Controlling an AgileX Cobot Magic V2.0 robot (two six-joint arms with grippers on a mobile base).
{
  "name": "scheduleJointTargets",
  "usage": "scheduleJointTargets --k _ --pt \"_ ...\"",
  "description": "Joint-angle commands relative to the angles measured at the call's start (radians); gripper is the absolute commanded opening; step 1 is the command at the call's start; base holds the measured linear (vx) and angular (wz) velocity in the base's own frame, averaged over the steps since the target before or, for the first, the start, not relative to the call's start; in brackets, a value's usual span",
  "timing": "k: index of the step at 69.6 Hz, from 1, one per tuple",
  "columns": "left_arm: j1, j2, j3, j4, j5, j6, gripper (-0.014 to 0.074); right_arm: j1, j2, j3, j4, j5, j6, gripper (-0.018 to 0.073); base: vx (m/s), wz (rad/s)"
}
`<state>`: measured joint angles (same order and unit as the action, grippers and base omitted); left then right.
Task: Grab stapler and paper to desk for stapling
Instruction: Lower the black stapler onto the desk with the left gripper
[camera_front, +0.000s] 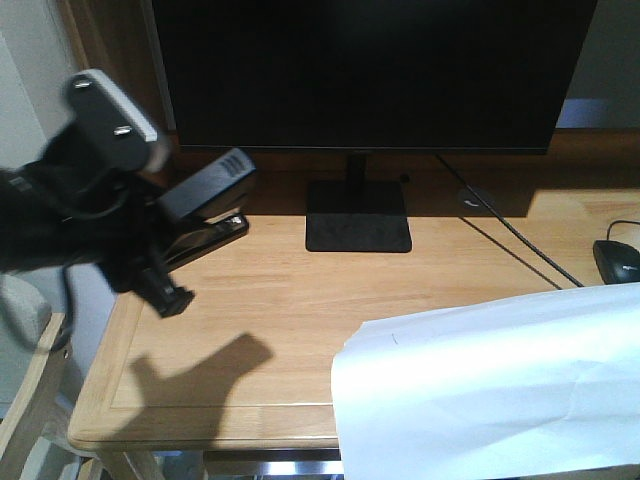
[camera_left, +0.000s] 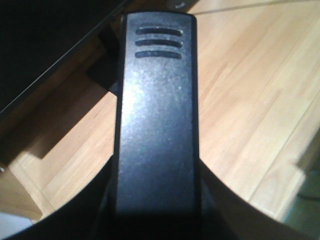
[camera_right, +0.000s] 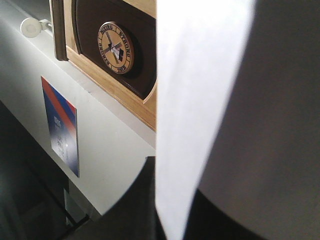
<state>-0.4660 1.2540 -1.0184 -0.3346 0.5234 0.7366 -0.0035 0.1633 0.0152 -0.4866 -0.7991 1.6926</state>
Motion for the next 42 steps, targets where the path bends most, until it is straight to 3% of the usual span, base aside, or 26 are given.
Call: scheduleJointTargets --k 1,11,25,29,33,42 --pt "-0.004 0.092 -0.121 -0.044 -0.03 0.07 -0.0007 -0.005 0.01 -0.03 0.013 -0.052 -0.005 -0.0002 0.0 0.0" --pt "0.016 0.254 -0.212 -0.168 0.03 0.225 -0.0007 -0.005 0.01 -0.03 0.013 -0.052 -0.005 -0.0002 0.0 0.0" --pt "0.121 0.405 -0.26 -0.516 0.084 0.564 -0.0007 -0.005 0.01 -0.03 0.013 -0.052 -0.005 -0.0002 0.0 0.0" --pt "0.157 0.45 -0.275 -0.617 0.164 0.68 -0.0007 -0.005 0.01 -0.03 0.013 -0.052 -0.005 -0.0002 0.0 0.0" --pt "0.194 0.492 -0.292 -0.672 0.248 0.766 -0.0007 -0.005 0.01 -0.03 0.013 -0.052 -0.005 -0.0002 0.0 0.0" --pt "0.272 0.585 -0.364 -0.75 0.383 0.817 -0.0007 -0.005 0.01 -0.03 0.013 -0.052 -0.005 -0.0002 0.0 0.0"
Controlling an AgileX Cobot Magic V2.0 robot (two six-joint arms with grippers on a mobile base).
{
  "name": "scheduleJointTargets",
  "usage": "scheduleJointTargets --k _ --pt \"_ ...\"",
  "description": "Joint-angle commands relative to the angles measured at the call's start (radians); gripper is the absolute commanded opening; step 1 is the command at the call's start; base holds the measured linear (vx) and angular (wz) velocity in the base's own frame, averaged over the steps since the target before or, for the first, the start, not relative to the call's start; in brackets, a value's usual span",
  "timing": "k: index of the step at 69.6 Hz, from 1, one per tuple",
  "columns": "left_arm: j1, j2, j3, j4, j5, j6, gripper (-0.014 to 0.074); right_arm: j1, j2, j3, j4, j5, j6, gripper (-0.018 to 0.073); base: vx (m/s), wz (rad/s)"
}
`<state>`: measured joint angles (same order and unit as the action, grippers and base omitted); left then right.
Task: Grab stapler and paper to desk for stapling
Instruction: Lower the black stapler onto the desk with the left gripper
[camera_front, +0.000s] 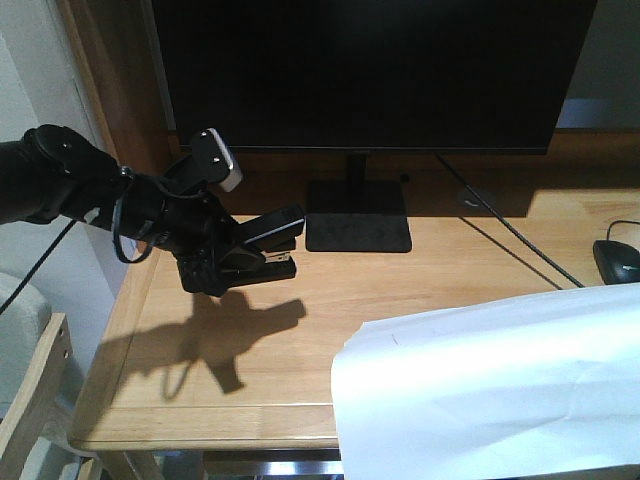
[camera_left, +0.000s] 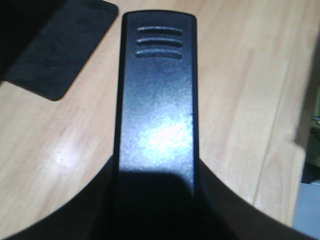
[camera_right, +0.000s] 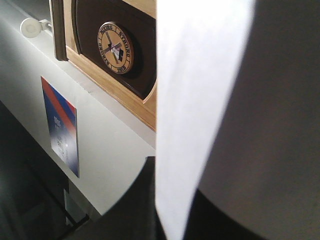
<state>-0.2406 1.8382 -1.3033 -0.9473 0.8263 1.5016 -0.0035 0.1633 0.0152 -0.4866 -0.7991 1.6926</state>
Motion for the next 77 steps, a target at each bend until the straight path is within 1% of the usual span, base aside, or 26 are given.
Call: scheduleJointTargets --k 1,6,11,19,24,33,36,41,50,60,69,77 --pt "0.05 0.011 -0.083 -0.14 0.089 0.054 -0.0007 -0.005 0.01 -0.03 0.013 -0.052 -0.005 -0.0002 0.0 0.0" --pt "0.075 0.059 -0.12 -0.141 0.119 0.083 -0.0007 -0.005 0.01 -0.03 0.013 -0.052 -0.005 -0.0002 0.0 0.0" --pt "0.091 0.101 -0.144 -0.14 0.128 0.161 -0.0007 -0.005 0.01 -0.03 0.013 -0.052 -0.005 -0.0002 0.0 0.0" --pt "0.102 0.161 -0.164 -0.16 0.131 0.298 -0.0007 -0.005 0.01 -0.03 0.013 -0.052 -0.005 -0.0002 0.0 0.0" --pt "0.102 0.197 -0.175 -0.179 0.139 0.341 -0.0007 -0.005 0.01 -0.03 0.013 -0.052 -0.005 -0.0002 0.0 0.0" --pt "0.102 0.27 -0.212 -0.205 0.209 0.343 -0.0007 -0.005 0.01 -0.03 0.013 -0.052 -0.005 -0.0002 0.0 0.0" --pt "0.102 0.3 -0.228 -0.205 0.241 0.351 -0.0007 -0.005 0.01 -0.03 0.013 -0.052 -0.005 -0.0002 0.0 0.0" --pt "0.102 0.336 -0.247 -0.207 0.262 0.365 -0.0007 -0.005 0.01 -0.03 0.013 -0.052 -0.005 -0.0002 0.0 0.0" --pt "0.102 0.373 -0.249 -0.232 0.252 0.367 -0.0005 -0.005 0.01 -0.03 0.013 -0.053 -0.005 -0.0002 0.0 0.0" --pt "0.099 0.397 -0.249 -0.228 0.244 0.368 0.0005 -0.005 0.01 -0.03 0.013 -0.052 -0.005 -0.0002 0.0 0.0" --pt "0.098 0.405 -0.247 -0.228 0.252 0.368 0.0049 -0.005 0.01 -0.03 0.013 -0.052 -0.005 -0.0002 0.0 0.0" --pt "0.097 0.405 -0.246 -0.228 0.238 0.367 0.0136 -0.005 0.01 -0.03 0.013 -0.052 -0.005 -0.0002 0.0 0.0"
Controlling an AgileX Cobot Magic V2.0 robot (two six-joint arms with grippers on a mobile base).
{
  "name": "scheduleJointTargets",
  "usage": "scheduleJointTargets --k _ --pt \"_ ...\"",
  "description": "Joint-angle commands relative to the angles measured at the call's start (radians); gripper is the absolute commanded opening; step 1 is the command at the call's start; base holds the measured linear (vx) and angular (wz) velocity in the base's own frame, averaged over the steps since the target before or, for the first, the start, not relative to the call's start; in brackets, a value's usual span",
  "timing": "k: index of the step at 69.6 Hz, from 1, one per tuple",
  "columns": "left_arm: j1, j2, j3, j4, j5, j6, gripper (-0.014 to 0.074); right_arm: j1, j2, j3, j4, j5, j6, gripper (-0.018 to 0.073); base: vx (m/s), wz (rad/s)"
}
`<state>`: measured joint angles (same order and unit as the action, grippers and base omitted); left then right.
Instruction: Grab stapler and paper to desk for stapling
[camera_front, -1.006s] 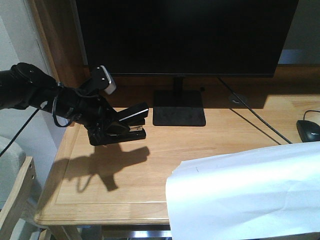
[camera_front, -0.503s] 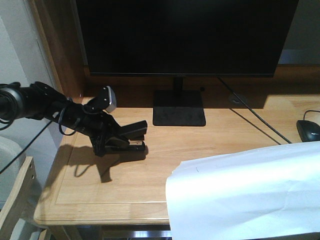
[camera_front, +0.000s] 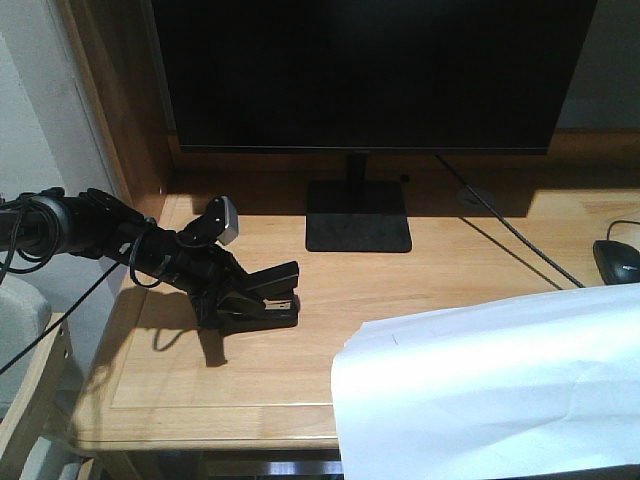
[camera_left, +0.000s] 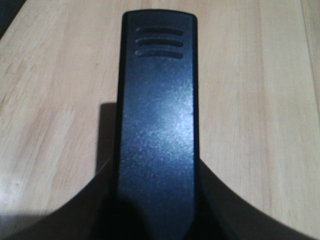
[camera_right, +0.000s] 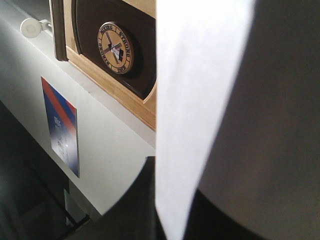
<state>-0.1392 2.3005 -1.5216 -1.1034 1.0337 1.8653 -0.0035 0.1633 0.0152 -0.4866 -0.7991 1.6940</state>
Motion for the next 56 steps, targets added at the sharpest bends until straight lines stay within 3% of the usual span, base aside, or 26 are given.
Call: scheduleJointTargets --k 1,15,25,42,56 --pt "-0.004 -0.057 -0.028 -0.072 0.031 0.002 0.015 -0.005 0.01 -0.03 0.013 -0.052 -0.007 -0.0002 0.0 0.0" --pt "-0.004 -0.057 -0.028 -0.072 0.037 -0.008 0.036 -0.005 0.01 -0.03 0.013 -0.052 -0.007 -0.0002 0.0 0.0" --pt "-0.004 -0.075 -0.028 -0.072 0.055 -0.034 0.0431 -0.005 0.01 -0.03 0.013 -0.052 -0.007 -0.0002 0.0 0.0" --pt "0.0 -0.158 -0.028 -0.072 0.055 -0.034 0.041 -0.005 0.01 -0.03 0.013 -0.051 -0.007 -0.0002 0.0 0.0" --pt "-0.002 -0.19 -0.028 -0.072 0.055 -0.08 0.0242 -0.005 0.01 -0.03 0.013 -0.051 -0.007 -0.0002 0.0 0.0"
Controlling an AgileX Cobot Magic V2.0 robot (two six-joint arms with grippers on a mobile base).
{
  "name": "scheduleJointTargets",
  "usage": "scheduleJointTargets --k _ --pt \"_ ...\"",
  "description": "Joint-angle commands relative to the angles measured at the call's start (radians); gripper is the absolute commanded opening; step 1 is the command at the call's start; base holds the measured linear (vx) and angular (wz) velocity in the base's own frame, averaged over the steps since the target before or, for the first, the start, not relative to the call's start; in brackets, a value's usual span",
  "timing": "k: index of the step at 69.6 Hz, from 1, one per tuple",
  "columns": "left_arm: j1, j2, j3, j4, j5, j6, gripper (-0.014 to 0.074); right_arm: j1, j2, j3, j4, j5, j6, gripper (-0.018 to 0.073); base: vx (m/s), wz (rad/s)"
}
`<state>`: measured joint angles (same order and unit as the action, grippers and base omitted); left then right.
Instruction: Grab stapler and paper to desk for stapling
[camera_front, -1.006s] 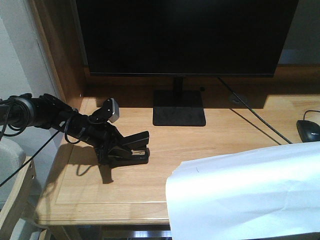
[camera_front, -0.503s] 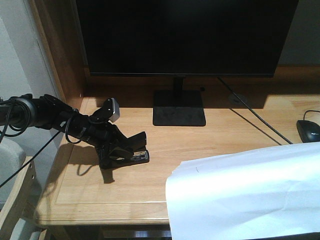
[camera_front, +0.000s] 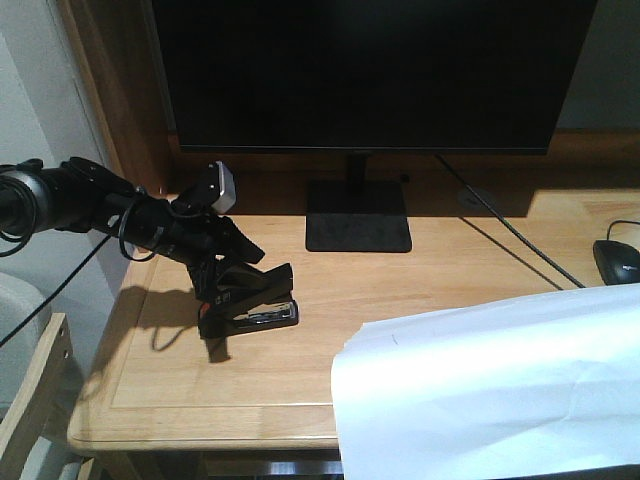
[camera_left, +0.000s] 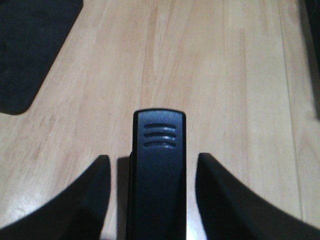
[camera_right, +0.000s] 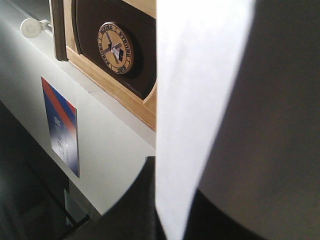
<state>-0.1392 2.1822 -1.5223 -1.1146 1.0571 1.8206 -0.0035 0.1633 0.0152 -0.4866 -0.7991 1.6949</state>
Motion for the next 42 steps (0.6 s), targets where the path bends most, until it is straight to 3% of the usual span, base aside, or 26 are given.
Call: scheduleJointTargets --k 1,14,42 --pt "-0.002 -0.071 -0.027 -0.06 0.033 -0.04 0.0224 -0.005 0.01 -0.03 0.013 -0.051 -0.008 -0.0002 0.0 0.0" --pt "-0.002 -0.067 -0.027 -0.059 0.061 -0.041 -0.0007 -0.005 0.01 -0.03 0.013 -0.051 -0.008 -0.0002 0.0 0.0" --pt "-0.002 -0.067 -0.027 -0.059 0.054 -0.04 -0.0008 -0.005 0.01 -0.03 0.013 -0.053 -0.008 -0.0002 0.0 0.0"
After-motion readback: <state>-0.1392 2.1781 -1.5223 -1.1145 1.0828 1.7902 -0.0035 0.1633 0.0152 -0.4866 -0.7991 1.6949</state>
